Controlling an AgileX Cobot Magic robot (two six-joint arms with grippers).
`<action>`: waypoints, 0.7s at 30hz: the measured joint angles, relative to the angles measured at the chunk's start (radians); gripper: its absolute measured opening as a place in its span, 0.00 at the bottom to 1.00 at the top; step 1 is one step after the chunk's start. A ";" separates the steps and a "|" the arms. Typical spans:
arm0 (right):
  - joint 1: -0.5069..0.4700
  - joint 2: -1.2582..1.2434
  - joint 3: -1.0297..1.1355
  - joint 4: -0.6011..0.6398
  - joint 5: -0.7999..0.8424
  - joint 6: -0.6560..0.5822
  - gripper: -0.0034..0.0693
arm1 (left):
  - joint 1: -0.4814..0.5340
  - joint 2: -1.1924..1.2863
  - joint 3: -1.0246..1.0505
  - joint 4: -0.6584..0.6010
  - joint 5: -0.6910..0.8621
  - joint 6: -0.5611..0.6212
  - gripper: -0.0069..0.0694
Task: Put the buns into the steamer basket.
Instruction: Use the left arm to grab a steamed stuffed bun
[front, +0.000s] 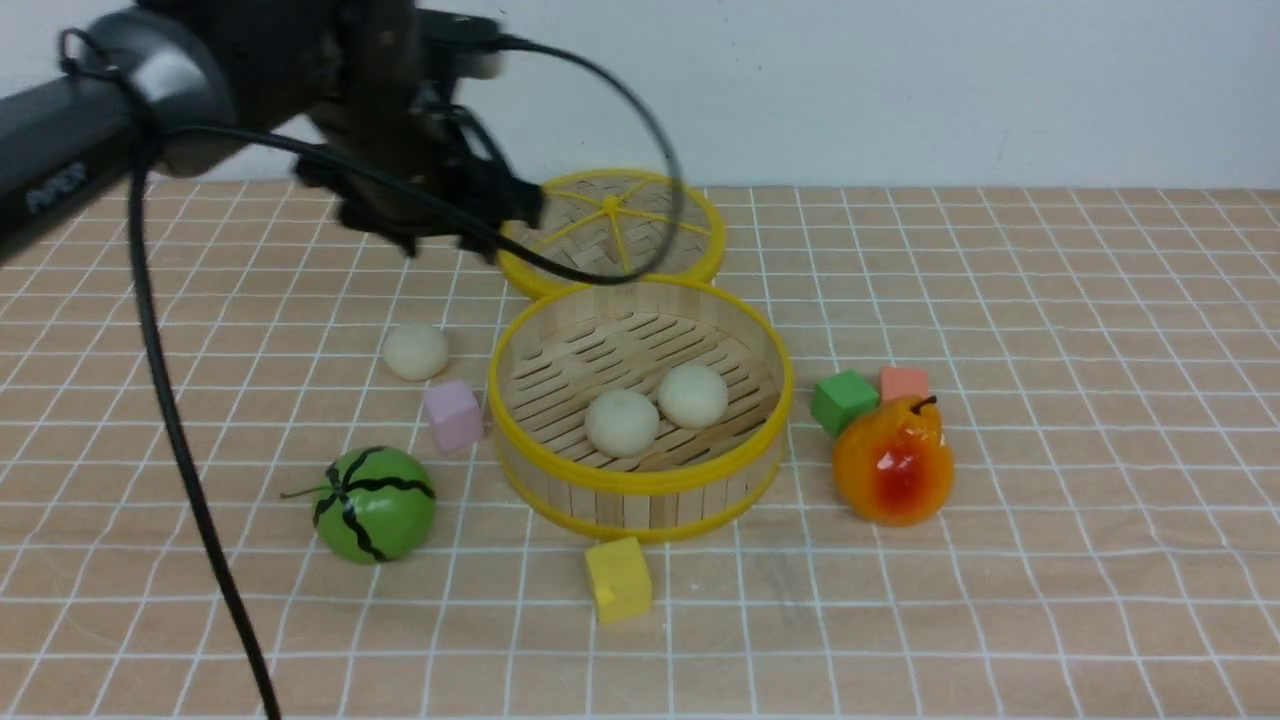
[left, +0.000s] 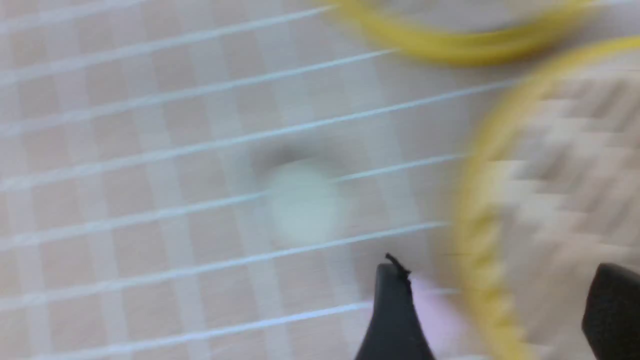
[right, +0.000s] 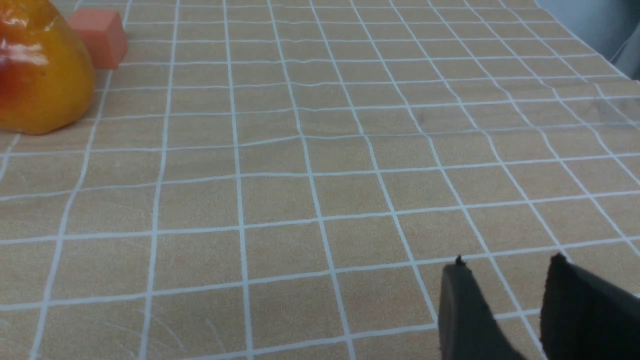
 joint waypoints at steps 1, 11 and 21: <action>0.000 0.000 0.000 0.000 0.000 0.000 0.38 | 0.028 0.014 0.000 -0.003 0.000 -0.004 0.72; 0.000 0.000 0.000 0.000 0.000 0.000 0.38 | 0.122 0.155 0.007 -0.042 -0.168 -0.013 0.72; 0.000 0.000 0.000 0.000 0.000 0.000 0.38 | 0.122 0.232 0.007 -0.131 -0.267 -0.014 0.62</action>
